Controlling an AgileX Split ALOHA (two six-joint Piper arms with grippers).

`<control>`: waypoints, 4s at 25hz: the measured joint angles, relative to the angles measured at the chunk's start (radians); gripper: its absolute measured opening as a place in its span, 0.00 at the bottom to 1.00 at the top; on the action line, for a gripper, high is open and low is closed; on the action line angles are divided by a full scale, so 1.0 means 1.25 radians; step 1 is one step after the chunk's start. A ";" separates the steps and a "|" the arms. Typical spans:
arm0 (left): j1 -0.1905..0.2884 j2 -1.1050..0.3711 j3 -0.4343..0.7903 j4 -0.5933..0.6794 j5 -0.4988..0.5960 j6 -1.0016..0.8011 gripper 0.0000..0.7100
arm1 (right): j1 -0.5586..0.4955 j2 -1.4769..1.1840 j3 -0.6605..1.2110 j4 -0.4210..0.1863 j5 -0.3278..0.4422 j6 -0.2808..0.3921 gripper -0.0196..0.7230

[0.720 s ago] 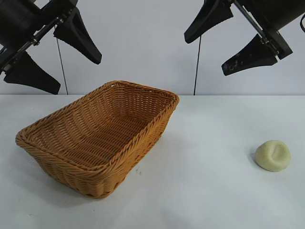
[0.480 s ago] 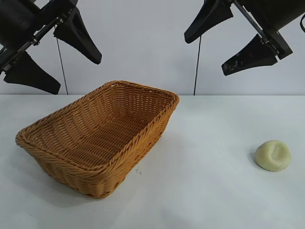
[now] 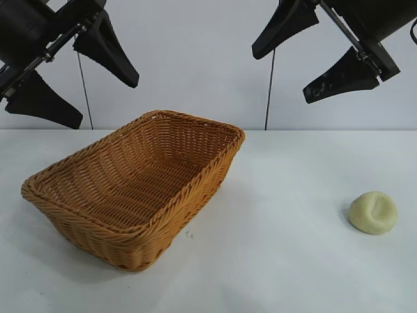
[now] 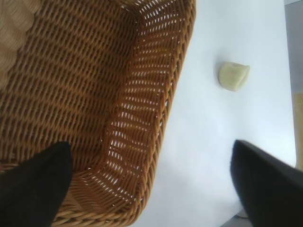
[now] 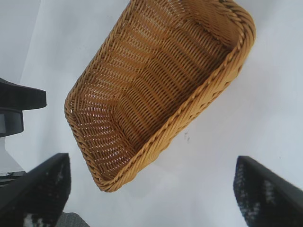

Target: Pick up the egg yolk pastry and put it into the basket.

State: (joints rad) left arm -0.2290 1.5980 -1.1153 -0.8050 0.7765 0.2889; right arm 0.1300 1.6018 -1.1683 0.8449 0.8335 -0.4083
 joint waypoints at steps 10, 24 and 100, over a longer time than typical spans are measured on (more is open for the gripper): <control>0.000 0.000 0.000 0.000 0.000 0.000 0.98 | 0.000 0.000 0.000 0.000 0.000 0.000 0.89; 0.038 -0.083 0.000 0.147 0.073 -0.116 0.98 | 0.000 0.000 0.000 0.000 0.000 0.000 0.89; -0.009 0.268 -0.168 0.397 0.102 -0.704 0.20 | 0.000 0.000 0.000 -0.001 0.001 0.000 0.89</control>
State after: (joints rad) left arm -0.2403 1.9333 -1.3256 -0.3090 0.9036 -0.5914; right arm 0.1300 1.6018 -1.1683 0.8442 0.8345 -0.4083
